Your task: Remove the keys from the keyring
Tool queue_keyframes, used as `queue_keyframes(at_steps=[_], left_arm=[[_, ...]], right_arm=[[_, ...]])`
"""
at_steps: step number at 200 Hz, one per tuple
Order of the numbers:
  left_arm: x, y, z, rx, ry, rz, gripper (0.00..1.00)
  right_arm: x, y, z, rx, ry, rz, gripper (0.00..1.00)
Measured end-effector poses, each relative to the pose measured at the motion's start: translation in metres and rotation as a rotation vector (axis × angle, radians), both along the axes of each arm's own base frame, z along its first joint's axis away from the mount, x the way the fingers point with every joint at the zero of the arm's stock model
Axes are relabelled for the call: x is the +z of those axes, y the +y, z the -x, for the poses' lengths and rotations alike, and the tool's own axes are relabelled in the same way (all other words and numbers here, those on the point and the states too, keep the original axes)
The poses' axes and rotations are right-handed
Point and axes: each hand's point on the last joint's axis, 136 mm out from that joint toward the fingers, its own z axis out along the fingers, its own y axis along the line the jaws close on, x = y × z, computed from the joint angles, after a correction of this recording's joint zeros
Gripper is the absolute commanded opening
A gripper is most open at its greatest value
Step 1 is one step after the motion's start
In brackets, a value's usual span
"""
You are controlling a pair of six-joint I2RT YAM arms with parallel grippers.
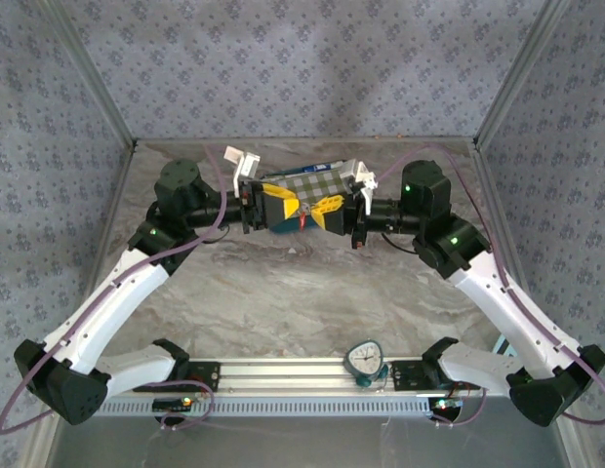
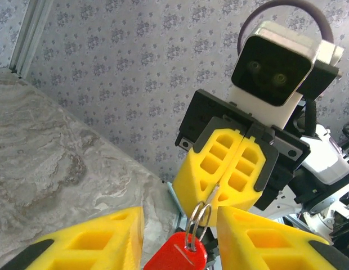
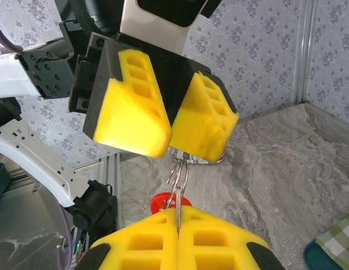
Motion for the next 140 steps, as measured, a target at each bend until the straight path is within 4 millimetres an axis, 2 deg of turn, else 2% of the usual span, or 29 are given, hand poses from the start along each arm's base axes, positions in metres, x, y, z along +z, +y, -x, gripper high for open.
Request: queue_keyframes(at_steps=[69, 107, 140], left_arm=[[0.003, -0.005, 0.009, -0.042, -0.019, -0.021, 0.4], [-0.002, -0.008, 0.011, -0.056, -0.013, -0.044, 0.4], [-0.007, -0.01, 0.01, -0.059, -0.006, -0.057, 0.31]], right_arm=[[-0.009, 0.004, -0.001, 0.035, 0.063, 0.027, 0.0], [-0.009, 0.003, 0.0, 0.042, 0.078, 0.032, 0.0], [-0.008, 0.003, 0.001, 0.049, 0.078, 0.031, 0.0]])
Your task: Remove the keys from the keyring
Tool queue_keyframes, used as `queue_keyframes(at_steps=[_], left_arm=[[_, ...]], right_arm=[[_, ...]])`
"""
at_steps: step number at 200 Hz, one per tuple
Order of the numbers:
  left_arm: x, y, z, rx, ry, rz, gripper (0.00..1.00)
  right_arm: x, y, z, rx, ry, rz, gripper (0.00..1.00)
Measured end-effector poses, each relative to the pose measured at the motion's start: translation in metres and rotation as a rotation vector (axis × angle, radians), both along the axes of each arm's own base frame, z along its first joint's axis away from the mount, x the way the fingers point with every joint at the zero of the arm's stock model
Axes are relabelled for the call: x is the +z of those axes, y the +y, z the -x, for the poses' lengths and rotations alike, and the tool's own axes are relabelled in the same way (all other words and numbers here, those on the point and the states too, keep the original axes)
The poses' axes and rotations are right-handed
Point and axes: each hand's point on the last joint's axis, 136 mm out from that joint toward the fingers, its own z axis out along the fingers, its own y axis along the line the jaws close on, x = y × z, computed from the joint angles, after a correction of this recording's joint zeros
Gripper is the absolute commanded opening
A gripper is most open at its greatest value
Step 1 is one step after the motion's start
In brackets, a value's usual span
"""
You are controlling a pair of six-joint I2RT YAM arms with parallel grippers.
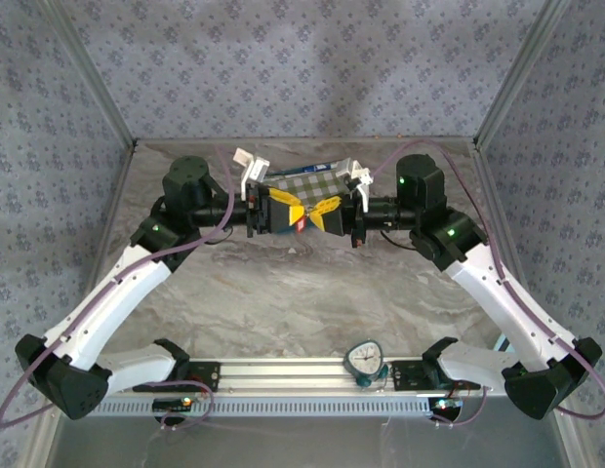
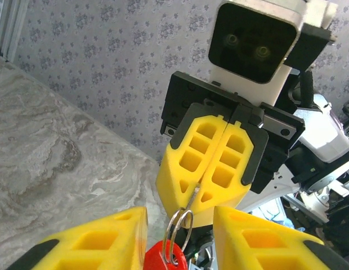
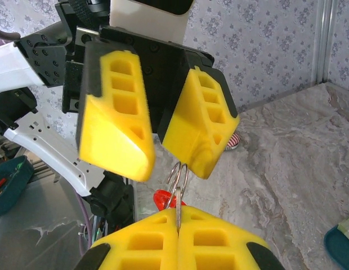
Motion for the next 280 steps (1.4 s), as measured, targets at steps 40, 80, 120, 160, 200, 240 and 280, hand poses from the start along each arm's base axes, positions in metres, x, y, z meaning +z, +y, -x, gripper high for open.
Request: queue_keyframes(at_steps=[40, 80, 120, 160, 200, 240, 280], left_arm=[[-0.002, -0.001, 0.001, -0.007, -0.001, -0.005, 0.22], [-0.001, -0.002, 0.003, -0.013, -0.001, -0.003, 0.07], [0.0, -0.002, 0.002, -0.01, 0.006, 0.002, 0.0], [0.006, -0.002, -0.004, 0.023, 0.01, 0.032, 0.0], [0.004, 0.002, -0.01, 0.05, 0.045, 0.055, 0.0], [0.008, 0.004, -0.012, 0.059, 0.057, 0.069, 0.0], [0.009, 0.006, -0.013, 0.072, 0.053, 0.074, 0.0]], right_arm=[[-0.001, 0.0, 0.0, -0.001, 0.004, 0.002, 0.0], [-0.001, -0.001, 0.0, -0.001, 0.005, 0.004, 0.0], [-0.001, -0.001, 0.0, -0.003, 0.006, 0.005, 0.0], [0.004, -0.003, -0.004, -0.031, -0.037, -0.015, 0.0], [-0.003, 0.0, -0.005, -0.05, -0.05, -0.014, 0.0], [-0.003, 0.003, -0.004, -0.079, -0.09, -0.013, 0.0], [-0.007, 0.01, 0.002, -0.108, -0.18, 0.019, 0.0]])
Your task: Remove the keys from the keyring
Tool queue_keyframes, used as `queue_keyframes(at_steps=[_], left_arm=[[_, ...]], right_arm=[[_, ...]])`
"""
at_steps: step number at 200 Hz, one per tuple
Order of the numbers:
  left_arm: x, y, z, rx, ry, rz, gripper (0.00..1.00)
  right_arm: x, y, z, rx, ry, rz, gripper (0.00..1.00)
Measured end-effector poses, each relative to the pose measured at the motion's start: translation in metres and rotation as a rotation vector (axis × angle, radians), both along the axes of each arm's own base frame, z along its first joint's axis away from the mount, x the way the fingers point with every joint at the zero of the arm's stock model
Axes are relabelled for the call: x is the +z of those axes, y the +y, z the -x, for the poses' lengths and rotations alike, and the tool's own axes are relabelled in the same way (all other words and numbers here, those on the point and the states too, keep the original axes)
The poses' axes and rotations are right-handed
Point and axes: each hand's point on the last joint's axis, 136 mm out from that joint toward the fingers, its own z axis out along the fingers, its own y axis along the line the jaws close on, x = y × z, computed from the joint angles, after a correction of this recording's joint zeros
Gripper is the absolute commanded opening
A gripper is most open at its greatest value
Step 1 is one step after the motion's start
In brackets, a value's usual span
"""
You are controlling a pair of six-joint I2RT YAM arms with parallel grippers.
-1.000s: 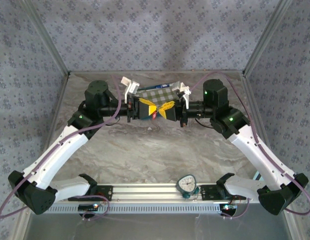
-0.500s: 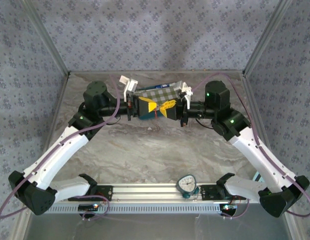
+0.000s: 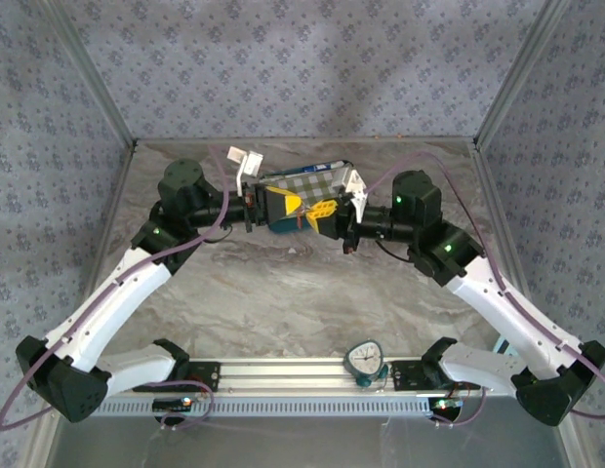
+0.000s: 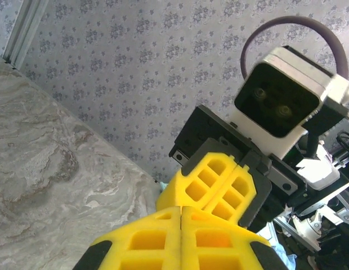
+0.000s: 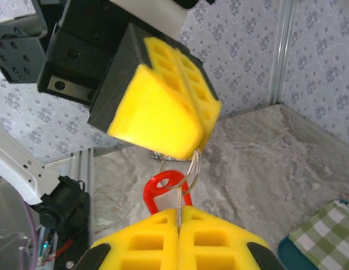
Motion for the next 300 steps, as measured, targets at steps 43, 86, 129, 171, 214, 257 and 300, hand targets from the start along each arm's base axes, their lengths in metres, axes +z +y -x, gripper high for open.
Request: queue_keyframes(at_steps=[43, 86, 129, 171, 214, 257, 300], left_arm=[[0.003, 0.004, -0.008, 0.044, -0.012, 0.006, 0.0], [-0.007, 0.013, -0.018, 0.112, -0.019, -0.03, 0.0], [-0.051, 0.025, -0.029, 0.211, 0.009, -0.15, 0.0], [-0.128, 0.044, -0.047, 0.353, 0.096, -0.323, 0.0], [-0.217, 0.073, -0.061, 0.51, 0.209, -0.512, 0.01], [-0.3, 0.101, -0.068, 0.622, 0.368, -0.69, 0.0], [-0.338, 0.118, -0.073, 0.69, 0.427, -0.801, 0.21]], right_arm=[[-0.026, 0.018, 0.028, 0.07, -0.086, 0.097, 0.0], [-0.044, 0.006, 0.02, 0.004, -0.084, 0.143, 0.0], [-0.062, -0.023, 0.007, -0.101, -0.01, 0.129, 0.0], [-0.097, -0.04, -0.009, -0.198, 0.108, 0.136, 0.0], [-0.137, -0.053, -0.022, -0.288, 0.217, 0.137, 0.0], [-0.166, -0.059, -0.028, -0.344, 0.291, 0.13, 0.0], [-0.178, -0.063, -0.032, -0.384, 0.325, 0.113, 0.0]])
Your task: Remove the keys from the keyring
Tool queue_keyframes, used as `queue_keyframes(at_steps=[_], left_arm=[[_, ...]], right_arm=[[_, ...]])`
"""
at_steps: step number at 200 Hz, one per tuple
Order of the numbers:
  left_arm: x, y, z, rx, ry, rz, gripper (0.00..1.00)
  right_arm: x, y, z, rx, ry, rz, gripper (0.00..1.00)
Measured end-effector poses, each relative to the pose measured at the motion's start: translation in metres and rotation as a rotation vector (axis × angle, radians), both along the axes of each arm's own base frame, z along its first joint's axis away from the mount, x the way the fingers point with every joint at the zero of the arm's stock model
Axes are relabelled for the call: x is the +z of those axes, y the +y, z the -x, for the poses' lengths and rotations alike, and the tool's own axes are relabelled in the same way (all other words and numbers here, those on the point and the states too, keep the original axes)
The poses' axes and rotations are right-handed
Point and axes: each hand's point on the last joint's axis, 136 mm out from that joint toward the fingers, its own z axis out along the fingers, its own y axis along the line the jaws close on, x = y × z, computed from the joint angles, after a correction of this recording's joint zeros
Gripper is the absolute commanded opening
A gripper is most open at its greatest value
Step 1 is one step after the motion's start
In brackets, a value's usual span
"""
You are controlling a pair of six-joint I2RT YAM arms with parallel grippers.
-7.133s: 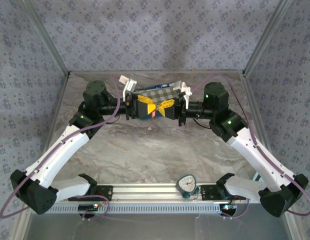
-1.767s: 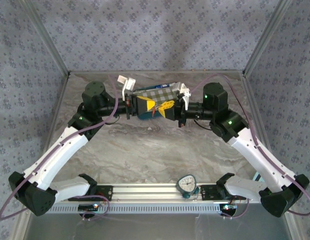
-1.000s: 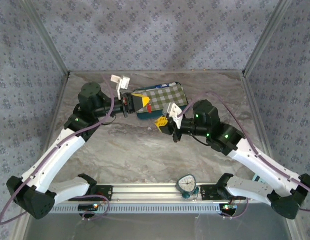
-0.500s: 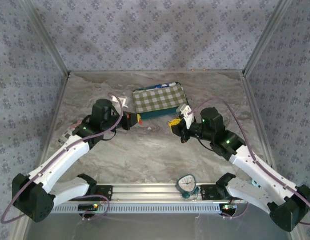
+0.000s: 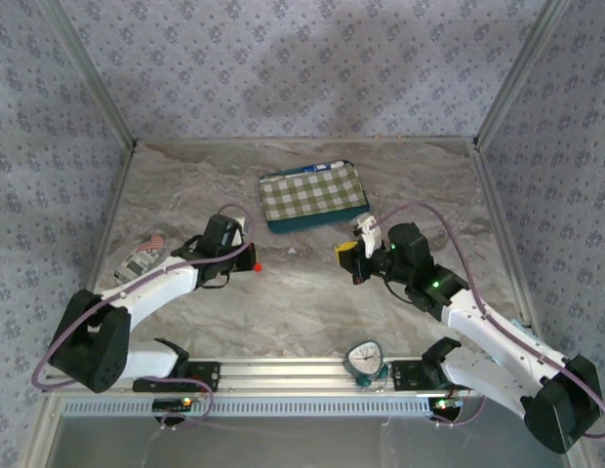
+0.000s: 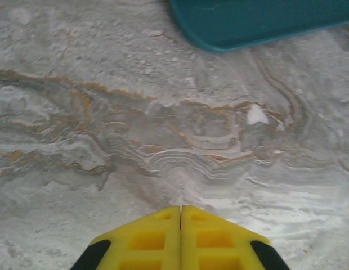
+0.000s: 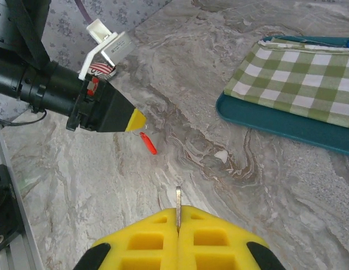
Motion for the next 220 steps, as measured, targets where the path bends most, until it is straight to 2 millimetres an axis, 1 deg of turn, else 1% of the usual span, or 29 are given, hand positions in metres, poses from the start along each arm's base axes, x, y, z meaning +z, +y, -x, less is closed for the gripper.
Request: queue_keyframes(at_steps=[12, 27, 46, 66, 83, 104, 117, 134, 150, 163, 185, 194, 205, 220], left_arm=[[-0.004, 0.004, -0.002, 0.021, 0.007, -0.018, 0.29], [-0.006, 0.008, -0.002, 0.03, 0.004, -0.038, 0.37], [-0.001, 0.011, -0.003, 0.044, -0.013, -0.044, 0.39], [0.015, 0.013, -0.002, 0.051, -0.051, -0.03, 0.44], [0.036, 0.014, -0.002, 0.057, -0.102, -0.002, 0.47], [0.062, 0.013, 0.0, 0.057, -0.165, 0.04, 0.48], [0.076, 0.01, 0.002, 0.045, -0.198, 0.064, 0.49], [0.089, 0.004, 0.007, 0.021, -0.227, 0.092, 0.51], [0.096, -0.001, 0.013, -0.001, -0.242, 0.111, 0.52], [0.1, -0.003, 0.016, -0.014, -0.25, 0.121, 0.52], [0.103, -0.006, 0.02, -0.028, -0.254, 0.131, 0.53], [0.104, -0.006, 0.02, -0.03, -0.254, 0.133, 0.53], [0.104, -0.006, 0.021, -0.031, -0.253, 0.135, 0.53], [0.104, -0.006, 0.021, -0.032, -0.253, 0.135, 0.53]], right_arm=[[-0.002, -0.001, -0.001, -0.012, 0.003, 0.001, 0.0], [-0.008, -0.004, -0.005, -0.037, 0.018, 0.006, 0.0], [-0.017, -0.01, -0.013, -0.075, 0.051, 0.018, 0.0], [-0.032, -0.016, -0.023, -0.12, 0.105, 0.036, 0.0], [-0.052, -0.022, -0.033, -0.162, 0.165, 0.064, 0.0], [-0.082, -0.032, -0.046, -0.225, 0.251, 0.105, 0.0], [-0.104, -0.044, -0.055, -0.289, 0.311, 0.137, 0.0], [-0.13, -0.062, -0.067, -0.374, 0.383, 0.167, 0.0], [-0.147, -0.076, -0.075, -0.439, 0.433, 0.183, 0.0], [-0.157, -0.084, -0.078, -0.474, 0.456, 0.191, 0.01], [-0.171, -0.089, -0.082, -0.501, 0.491, 0.202, 0.04], [-0.176, -0.091, -0.083, -0.511, 0.507, 0.206, 0.08], [-0.18, -0.093, -0.086, -0.526, 0.524, 0.206, 0.16], [-0.182, -0.097, -0.091, -0.548, 0.535, 0.201, 0.18]])
